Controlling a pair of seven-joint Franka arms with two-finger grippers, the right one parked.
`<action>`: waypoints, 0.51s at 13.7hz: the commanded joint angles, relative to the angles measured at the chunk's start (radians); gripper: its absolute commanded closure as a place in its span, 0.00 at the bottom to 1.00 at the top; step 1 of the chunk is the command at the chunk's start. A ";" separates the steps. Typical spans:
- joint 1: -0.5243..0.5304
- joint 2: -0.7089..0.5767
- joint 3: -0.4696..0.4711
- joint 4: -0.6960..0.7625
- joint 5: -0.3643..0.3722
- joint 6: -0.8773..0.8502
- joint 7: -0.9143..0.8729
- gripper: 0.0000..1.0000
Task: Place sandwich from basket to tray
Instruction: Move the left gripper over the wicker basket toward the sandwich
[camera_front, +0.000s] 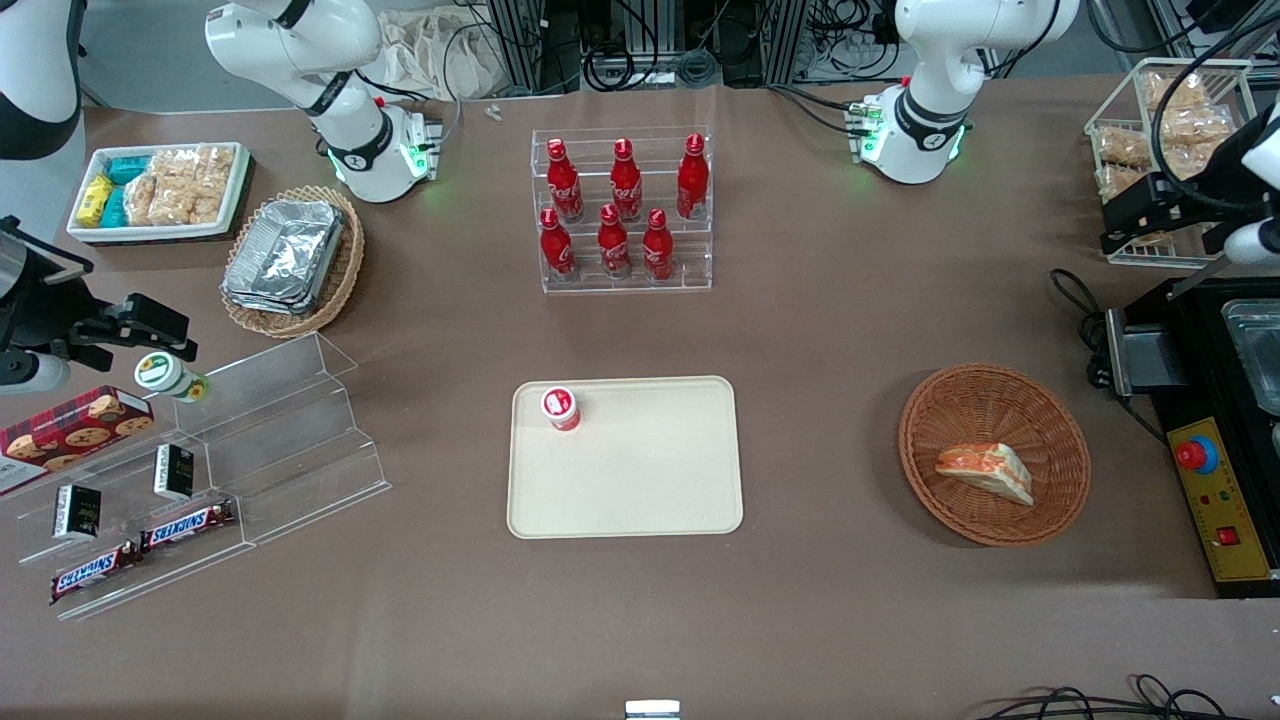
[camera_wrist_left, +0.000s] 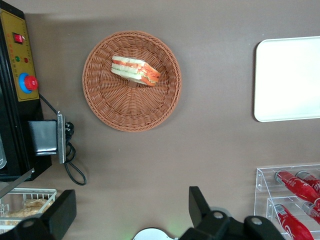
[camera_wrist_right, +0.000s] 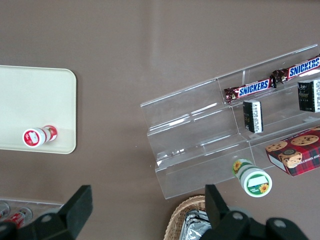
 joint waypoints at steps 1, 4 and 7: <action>-0.016 -0.003 0.008 -0.001 -0.005 0.005 0.012 0.00; -0.016 0.004 0.010 0.000 0.007 0.004 0.012 0.00; -0.016 0.004 0.008 -0.007 0.035 0.007 -0.012 0.00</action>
